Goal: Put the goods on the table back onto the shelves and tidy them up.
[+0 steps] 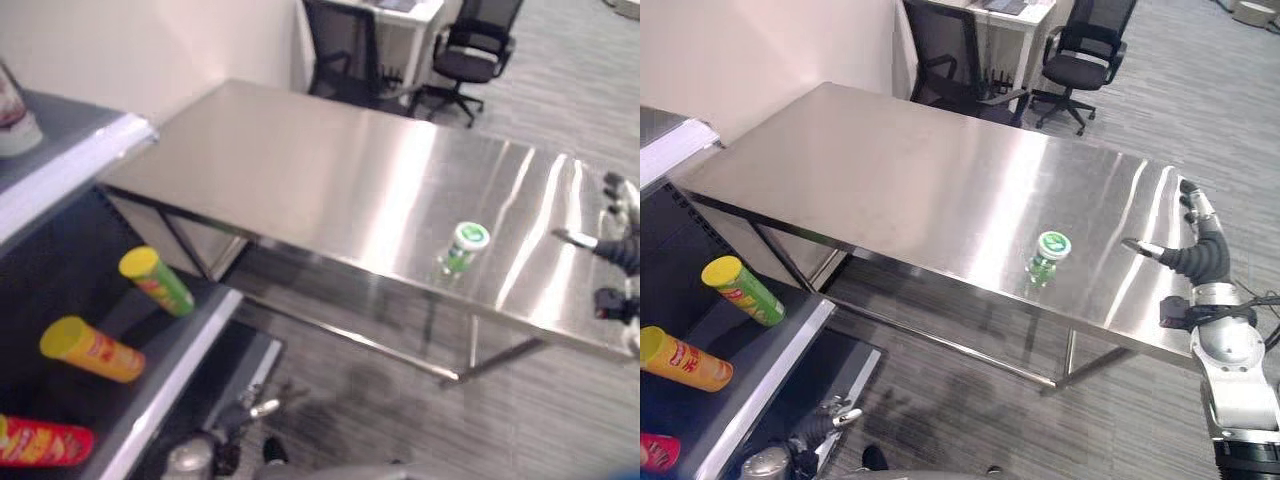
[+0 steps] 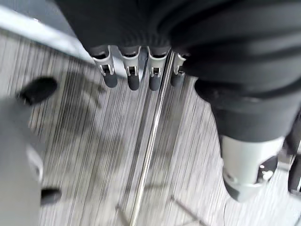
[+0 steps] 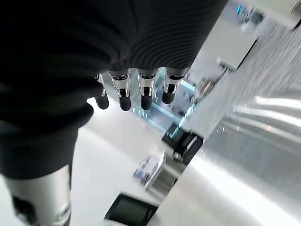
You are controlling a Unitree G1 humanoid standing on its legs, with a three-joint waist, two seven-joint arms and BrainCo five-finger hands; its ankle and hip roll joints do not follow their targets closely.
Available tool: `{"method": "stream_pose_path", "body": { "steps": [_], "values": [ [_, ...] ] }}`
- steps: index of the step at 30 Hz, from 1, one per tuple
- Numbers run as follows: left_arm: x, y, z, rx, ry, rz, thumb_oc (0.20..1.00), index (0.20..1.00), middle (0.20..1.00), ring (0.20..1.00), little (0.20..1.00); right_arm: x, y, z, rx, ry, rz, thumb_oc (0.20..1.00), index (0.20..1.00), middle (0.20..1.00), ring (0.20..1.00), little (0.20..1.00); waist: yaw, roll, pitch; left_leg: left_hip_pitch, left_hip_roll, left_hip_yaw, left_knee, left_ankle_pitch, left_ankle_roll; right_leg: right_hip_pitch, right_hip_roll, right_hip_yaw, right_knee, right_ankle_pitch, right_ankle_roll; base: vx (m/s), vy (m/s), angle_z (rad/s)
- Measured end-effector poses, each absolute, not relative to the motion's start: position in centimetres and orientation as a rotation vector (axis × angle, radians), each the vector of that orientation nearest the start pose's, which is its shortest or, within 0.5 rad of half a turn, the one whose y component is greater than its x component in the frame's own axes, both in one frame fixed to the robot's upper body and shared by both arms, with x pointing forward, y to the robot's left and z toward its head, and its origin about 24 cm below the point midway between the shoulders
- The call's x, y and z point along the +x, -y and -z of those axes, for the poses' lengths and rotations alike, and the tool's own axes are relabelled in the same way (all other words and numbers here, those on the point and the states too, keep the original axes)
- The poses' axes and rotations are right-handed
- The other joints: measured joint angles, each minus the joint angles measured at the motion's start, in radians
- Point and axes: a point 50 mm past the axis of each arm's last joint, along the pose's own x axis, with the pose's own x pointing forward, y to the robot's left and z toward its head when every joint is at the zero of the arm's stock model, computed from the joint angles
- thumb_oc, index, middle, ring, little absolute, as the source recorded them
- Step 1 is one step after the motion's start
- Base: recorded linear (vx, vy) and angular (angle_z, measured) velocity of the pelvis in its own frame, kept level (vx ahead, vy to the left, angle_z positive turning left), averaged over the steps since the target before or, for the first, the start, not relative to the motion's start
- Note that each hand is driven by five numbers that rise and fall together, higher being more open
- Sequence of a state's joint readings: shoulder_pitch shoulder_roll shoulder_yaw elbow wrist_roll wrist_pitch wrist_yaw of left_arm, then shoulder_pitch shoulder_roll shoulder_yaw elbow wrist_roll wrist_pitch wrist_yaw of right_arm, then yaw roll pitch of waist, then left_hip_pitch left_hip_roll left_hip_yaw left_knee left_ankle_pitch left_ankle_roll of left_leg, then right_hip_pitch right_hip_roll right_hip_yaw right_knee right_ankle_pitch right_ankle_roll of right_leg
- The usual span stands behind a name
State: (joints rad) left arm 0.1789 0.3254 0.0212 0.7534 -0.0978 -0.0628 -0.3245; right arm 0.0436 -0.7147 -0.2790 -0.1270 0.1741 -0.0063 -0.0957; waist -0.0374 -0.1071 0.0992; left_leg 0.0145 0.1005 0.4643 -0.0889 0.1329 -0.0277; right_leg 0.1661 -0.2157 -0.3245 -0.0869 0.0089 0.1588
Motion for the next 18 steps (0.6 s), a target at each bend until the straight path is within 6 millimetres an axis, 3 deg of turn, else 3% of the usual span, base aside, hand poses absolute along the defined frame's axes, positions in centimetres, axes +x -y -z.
{"method": "stream_pose_path", "body": {
  "steps": [3, 8, 18],
  "values": [
    [11.6, -25.6, 11.9, 0.077, -0.884, 0.093, 1.000, 1.000, 1.000, 1.000, 1.000, 23.6, 31.2, -15.5, -0.550, 0.228, 0.290, 1.000, 1.000, 1.000, 1.000, 1.000, 0.022, 0.002, 0.000, -0.003, -0.020, -0.009, 0.000, -0.012, -0.006, 0.001, -0.018, -0.019, -0.001, -0.012, 0.022, 0.02, 0.013, 0.12],
    [10.1, -25.1, 12.5, 0.056, -0.921, 0.094, 1.000, 1.000, 1.000, 1.000, 1.000, 23.6, 31.1, -15.2, -0.551, 0.211, 0.262, 1.000, 1.000, 1.000, 1.000, 1.000, 0.021, 0.006, -0.002, -0.014, -0.018, -0.012, 0.000, -0.012, -0.008, 0.000, -0.015, -0.024, -0.001, -0.012, 0.026, 0.00, -0.001, 0.01],
    [10.0, -25.5, 12.5, 0.055, -0.928, 0.069, 1.000, 1.000, 1.000, 1.000, 1.000, 23.8, 30.6, -11.6, -0.579, 0.014, 0.162, 1.000, 1.000, 1.000, 1.000, 1.000, 0.028, -0.020, -0.014, -0.024, -0.021, -0.019, -0.001, -0.016, -0.014, 0.000, -0.017, -0.042, -0.001, -0.011, 0.030, 0.02, -0.020, 0.04]
  ]
}}
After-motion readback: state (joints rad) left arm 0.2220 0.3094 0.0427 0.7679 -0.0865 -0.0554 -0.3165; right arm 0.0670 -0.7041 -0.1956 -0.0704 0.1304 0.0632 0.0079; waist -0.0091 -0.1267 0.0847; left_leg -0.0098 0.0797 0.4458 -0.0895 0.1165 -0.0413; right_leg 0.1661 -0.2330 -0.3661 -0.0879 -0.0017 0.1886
